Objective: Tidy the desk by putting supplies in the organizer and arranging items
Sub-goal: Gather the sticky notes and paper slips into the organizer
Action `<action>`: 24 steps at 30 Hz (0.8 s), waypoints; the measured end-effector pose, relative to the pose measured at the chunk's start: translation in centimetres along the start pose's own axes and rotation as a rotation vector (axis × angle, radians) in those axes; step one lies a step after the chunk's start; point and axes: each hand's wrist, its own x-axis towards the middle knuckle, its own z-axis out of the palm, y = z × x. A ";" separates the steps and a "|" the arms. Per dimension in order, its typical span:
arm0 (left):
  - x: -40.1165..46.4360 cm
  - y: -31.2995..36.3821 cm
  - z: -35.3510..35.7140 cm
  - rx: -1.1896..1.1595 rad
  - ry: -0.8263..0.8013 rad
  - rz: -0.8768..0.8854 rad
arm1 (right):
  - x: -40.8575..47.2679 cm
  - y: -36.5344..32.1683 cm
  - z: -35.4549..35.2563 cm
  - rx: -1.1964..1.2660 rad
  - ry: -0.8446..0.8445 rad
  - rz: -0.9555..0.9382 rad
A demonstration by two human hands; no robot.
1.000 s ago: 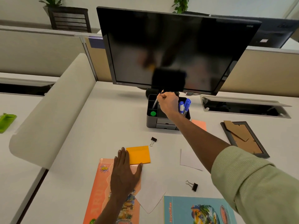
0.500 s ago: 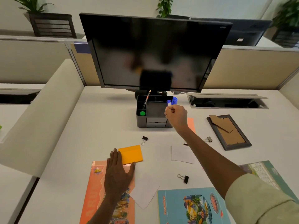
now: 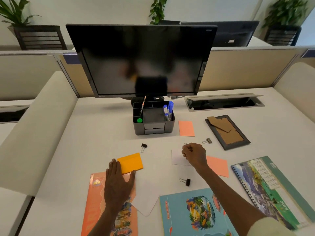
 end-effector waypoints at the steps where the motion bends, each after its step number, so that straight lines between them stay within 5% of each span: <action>1: 0.0 0.0 0.0 -0.005 0.002 -0.003 | 0.0 0.7 -0.2 -0.028 0.006 0.000; 8: 0.0 -0.2 0.2 -0.010 -0.021 -0.016 | 0.7 4.0 -3.6 -0.287 0.043 -0.069; 24: 0.7 0.2 -0.7 -0.155 -0.082 -0.096 | 2.2 7.4 -9.5 -0.917 -0.287 -0.034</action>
